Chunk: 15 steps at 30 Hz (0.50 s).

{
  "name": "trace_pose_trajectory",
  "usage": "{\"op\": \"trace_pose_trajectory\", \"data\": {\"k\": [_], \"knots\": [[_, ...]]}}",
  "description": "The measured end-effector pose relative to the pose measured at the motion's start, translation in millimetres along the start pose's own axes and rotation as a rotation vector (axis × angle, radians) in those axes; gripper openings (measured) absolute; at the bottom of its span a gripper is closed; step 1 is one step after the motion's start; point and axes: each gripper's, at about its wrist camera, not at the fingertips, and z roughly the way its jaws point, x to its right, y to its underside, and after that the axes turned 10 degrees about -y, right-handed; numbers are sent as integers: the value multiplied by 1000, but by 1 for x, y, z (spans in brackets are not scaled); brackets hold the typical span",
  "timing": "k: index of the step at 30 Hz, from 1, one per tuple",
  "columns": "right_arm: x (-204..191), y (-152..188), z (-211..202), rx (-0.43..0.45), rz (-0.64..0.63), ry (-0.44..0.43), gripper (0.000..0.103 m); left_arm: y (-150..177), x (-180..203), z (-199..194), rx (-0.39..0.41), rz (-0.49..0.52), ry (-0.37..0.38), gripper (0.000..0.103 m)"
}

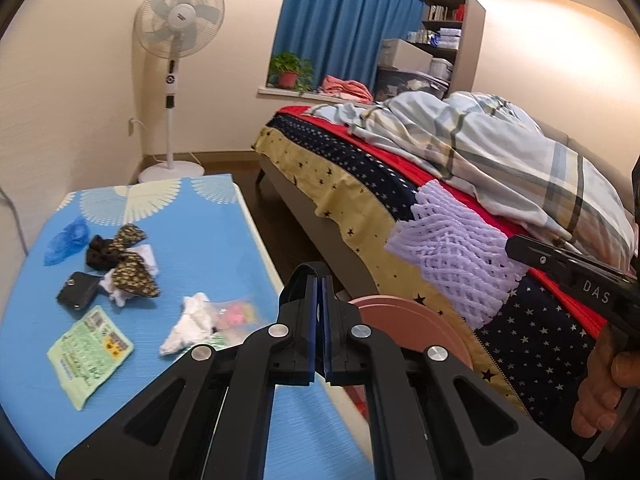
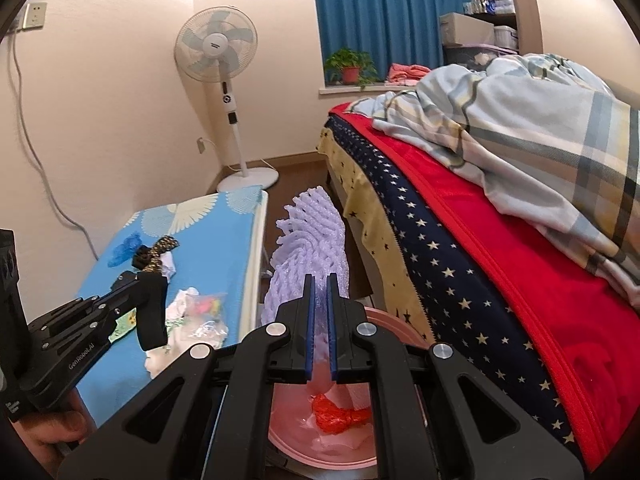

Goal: Collect trash
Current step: 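Lift lavender net in right tool and black strap in left tool over pink bin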

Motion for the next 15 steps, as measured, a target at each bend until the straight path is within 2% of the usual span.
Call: {"op": "trace_pose_trajectory", "data": {"k": [15], "knots": [[25,9,11,-46,44,87,6,15,44,42,-58,53,77,2]]}}
